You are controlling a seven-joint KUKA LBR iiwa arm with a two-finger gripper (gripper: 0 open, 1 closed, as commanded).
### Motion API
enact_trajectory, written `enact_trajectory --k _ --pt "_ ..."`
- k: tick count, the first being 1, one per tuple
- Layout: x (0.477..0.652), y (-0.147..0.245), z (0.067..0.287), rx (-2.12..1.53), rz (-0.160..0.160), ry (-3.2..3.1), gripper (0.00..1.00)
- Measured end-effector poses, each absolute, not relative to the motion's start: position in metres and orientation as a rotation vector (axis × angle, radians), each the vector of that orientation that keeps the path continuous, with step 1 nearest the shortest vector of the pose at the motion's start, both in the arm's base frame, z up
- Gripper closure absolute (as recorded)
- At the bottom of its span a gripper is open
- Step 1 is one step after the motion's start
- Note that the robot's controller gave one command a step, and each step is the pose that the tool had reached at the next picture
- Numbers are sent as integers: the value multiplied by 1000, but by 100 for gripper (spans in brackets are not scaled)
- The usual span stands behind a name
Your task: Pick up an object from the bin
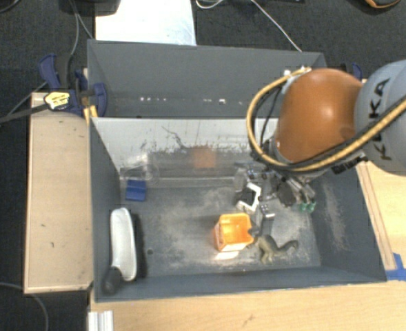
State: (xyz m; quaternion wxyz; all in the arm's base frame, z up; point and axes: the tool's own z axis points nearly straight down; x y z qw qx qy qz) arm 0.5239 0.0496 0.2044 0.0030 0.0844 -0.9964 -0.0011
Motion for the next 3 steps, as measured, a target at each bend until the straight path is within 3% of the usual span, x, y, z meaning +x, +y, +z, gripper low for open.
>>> enact_trajectory --k 1,2,3 --pt "530 38 193 471 -2 -3114 0" --pt "500 57 108 706 -6 -3058 0" --pt "542 17 92 809 -1 -3048 100"
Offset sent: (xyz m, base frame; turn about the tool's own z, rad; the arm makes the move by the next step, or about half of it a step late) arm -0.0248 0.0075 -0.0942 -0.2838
